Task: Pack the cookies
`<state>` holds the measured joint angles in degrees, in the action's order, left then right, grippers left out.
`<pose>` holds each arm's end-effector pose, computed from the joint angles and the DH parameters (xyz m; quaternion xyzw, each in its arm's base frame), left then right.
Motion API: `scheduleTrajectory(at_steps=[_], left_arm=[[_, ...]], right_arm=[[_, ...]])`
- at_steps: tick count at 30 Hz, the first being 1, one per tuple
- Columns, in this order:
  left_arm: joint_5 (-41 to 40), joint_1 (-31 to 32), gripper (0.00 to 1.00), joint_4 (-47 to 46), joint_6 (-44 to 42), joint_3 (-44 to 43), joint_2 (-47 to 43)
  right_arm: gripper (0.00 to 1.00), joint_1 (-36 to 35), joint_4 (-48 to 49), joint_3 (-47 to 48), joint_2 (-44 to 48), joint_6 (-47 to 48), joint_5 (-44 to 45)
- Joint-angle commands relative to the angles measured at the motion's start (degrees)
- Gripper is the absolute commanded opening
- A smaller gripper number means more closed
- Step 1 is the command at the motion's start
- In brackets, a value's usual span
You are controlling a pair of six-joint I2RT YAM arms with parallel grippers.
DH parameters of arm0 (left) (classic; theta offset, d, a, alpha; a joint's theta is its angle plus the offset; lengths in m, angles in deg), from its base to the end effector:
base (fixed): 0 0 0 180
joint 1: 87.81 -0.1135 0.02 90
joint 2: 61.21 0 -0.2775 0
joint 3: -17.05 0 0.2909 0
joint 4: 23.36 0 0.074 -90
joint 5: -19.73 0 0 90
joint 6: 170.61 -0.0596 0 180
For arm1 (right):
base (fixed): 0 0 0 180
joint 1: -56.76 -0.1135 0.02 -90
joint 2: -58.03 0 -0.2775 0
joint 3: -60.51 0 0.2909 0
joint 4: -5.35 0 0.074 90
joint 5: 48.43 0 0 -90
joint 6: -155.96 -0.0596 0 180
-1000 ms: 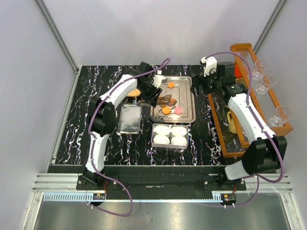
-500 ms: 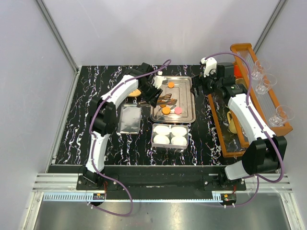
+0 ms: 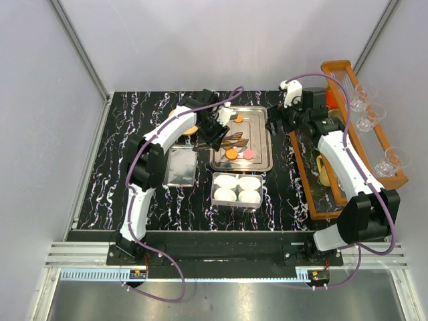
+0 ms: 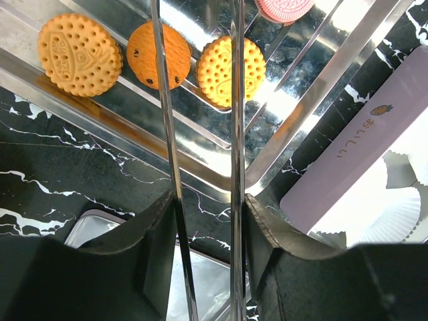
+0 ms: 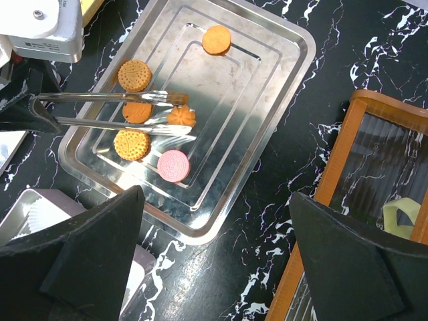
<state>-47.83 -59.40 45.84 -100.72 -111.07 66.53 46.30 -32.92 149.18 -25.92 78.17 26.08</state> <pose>0.4530 -0.2709 0.2145 0.4288 0.8643 -0.2038 0.1660 0.3808 0.0865 0.3408 -0.2341 0.8435 0.1116 0.4704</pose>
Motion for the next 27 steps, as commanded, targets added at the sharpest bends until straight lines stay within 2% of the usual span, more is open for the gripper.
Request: scheduleTrajectory(at_steps=[1, 7, 11, 18, 23, 27], left_arm=[[-1.3, 0.1, 0.42, -1.3, -1.1, -0.3, -0.2], [-2.0, 0.1, 0.34, -1.3, -1.2, -0.1, -0.4], [-1.4, 0.1, 0.20, -1.3, -1.0, 0.1, -1.4], [-0.6, 0.2, 0.07, -1.2, -0.7, 0.4, -3.9], [-0.1, 0.1, 0.01, -1.3, -0.2, -0.1, -5.7], [-0.2, 0.1, 0.00, -1.3, 0.0, -0.1, -6.8]], right_arm=[[1.00, -0.4, 1.7, -0.2, 2.3, 0.4, 0.9], [1.00, -0.4, 1.7, 0.0, 2.2, 0.4, 1.0], [1.00, -0.4, 1.7, -0.2, 2.0, 0.4, 0.9], [1.00, -0.4, 1.7, -0.3, 2.1, 0.4, 1.0], [1.00, -0.4, 1.7, -0.3, 1.9, 0.4, 0.8], [1.00, -0.4, 1.8, -0.3, 1.9, 0.4, 0.8]])
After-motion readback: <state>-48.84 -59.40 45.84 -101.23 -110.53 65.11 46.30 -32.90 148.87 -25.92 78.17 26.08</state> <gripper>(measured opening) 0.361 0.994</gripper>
